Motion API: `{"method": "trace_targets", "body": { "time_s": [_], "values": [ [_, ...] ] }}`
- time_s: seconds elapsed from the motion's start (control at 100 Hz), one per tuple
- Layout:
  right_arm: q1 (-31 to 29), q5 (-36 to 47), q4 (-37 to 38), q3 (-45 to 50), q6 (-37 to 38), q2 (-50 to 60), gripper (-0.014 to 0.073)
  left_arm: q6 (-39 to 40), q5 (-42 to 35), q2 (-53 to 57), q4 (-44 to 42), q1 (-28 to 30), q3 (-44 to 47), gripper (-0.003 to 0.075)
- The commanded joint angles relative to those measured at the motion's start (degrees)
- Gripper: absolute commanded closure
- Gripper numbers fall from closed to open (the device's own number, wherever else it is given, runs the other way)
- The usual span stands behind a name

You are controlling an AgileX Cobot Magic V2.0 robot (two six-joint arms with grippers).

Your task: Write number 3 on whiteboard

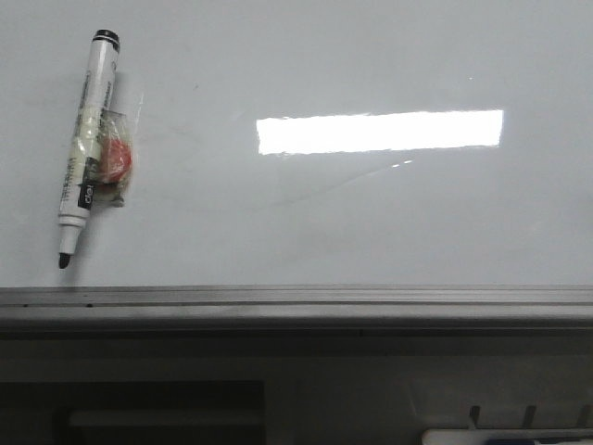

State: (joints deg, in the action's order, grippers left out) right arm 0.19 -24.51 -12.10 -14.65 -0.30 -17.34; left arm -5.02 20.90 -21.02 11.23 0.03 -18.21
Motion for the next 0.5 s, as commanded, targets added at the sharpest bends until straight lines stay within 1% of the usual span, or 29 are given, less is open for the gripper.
{"method": "trace_targets", "body": {
  "time_s": [0.0,0.02,0.08,0.14,0.22,0.3,0.37,0.49],
  "values": [
    [-0.02,2.52,-0.1,-2.11,-0.63,-1.0,0.0654,-1.54,-5.25,-1.62,1.31,-0.24,-2.09,0.0484],
    [-0.02,2.35,-0.1,-2.11,-0.63,-1.0,0.0654,-1.54,-6.22,-1.75,1.31,-0.24,-2.09,0.0435],
    [-0.02,2.36,-0.1,-2.11,-0.63,-1.0,0.0654,-1.31,-9.19,-2.29,2.58,-0.24,-1.81,0.032],
    [-0.02,2.23,-0.1,-2.11,-0.63,-1.0,0.0654,-1.31,-12.31,-2.71,4.37,-0.24,-1.57,0.0279],
    [-0.02,2.23,-0.1,-2.11,-0.63,-1.0,0.0654,-2.67,-12.84,-3.49,4.38,-0.67,-1.81,0.0286],
    [-0.02,1.06,-0.1,-2.11,-0.63,-1.0,0.0654,-5.08,-13.29,-3.87,4.38,-2.57,-1.84,0.0293],
    [-0.02,0.88,-0.1,-2.11,-0.63,-1.0,0.0654,-7.11,-13.75,-4.13,4.38,-5.72,-1.84,0.0293],
    [-0.02,0.88,-0.1,-2.11,-0.63,-1.0,0.0654,-10.0,-15.95,-4.62,4.38,-13.86,-1.84,0.0293]
  ]
}}
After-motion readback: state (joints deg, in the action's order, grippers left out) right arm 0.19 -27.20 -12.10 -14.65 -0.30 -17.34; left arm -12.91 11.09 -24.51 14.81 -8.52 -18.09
